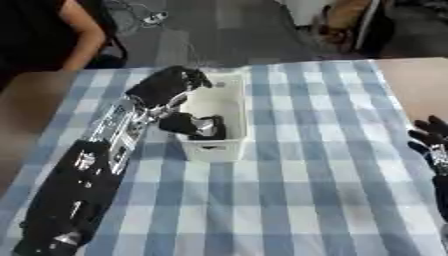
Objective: Pick up objects on the table and place them in the box.
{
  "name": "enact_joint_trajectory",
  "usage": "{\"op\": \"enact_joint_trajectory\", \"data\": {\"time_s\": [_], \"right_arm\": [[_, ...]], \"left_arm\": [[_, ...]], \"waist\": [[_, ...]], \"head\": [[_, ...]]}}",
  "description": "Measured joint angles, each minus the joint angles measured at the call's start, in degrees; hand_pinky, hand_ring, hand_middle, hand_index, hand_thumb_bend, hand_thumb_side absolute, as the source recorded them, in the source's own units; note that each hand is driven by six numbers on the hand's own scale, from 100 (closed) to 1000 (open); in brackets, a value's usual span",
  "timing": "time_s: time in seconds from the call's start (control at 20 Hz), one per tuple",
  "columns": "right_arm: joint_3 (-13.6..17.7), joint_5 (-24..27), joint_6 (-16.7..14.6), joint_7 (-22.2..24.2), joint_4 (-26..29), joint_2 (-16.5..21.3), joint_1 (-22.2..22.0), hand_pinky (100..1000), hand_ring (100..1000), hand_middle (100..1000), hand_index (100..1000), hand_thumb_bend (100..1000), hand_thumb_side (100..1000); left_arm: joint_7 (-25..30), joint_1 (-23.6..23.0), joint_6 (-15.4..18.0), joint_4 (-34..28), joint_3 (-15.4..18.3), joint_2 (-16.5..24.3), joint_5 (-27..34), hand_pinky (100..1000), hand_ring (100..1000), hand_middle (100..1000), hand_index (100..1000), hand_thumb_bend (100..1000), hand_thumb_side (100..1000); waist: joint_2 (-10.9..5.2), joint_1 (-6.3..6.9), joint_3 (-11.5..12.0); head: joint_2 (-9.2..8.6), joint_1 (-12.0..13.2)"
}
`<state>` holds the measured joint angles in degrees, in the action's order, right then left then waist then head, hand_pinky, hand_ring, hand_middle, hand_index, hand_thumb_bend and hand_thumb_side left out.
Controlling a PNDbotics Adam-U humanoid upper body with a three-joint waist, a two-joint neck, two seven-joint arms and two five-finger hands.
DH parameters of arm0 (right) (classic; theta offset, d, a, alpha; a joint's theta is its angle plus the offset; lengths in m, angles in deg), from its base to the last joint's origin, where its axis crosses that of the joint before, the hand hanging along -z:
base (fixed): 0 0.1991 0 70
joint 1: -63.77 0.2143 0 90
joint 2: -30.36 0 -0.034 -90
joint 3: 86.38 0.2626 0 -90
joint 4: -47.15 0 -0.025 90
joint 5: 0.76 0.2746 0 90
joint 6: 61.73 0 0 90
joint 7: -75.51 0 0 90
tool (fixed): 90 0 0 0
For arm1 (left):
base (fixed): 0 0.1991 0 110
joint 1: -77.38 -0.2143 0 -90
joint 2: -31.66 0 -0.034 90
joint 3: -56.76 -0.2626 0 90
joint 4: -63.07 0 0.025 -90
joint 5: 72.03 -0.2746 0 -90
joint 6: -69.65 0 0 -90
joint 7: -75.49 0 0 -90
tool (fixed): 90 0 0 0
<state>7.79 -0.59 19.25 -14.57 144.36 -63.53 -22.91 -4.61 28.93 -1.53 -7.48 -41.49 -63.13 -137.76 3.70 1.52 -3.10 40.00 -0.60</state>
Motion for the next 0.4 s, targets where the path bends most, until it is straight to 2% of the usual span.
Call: {"op": "enact_joint_trajectory", "data": {"time_s": [0.4], "right_arm": [[0.0, 0.0, -0.1, 0.1, 0.0, 0.0, 0.0, 860, 862, 858, 963, 100, 739]], "left_arm": [[-0.3, -0.1, -0.9, -2.0, 0.9, 0.4, 2.1, 944, 823, 844, 871, 969, 888]], "waist": [[-0.01, 0.0, 0.0]], "head": [[-0.02, 0.0]]}}
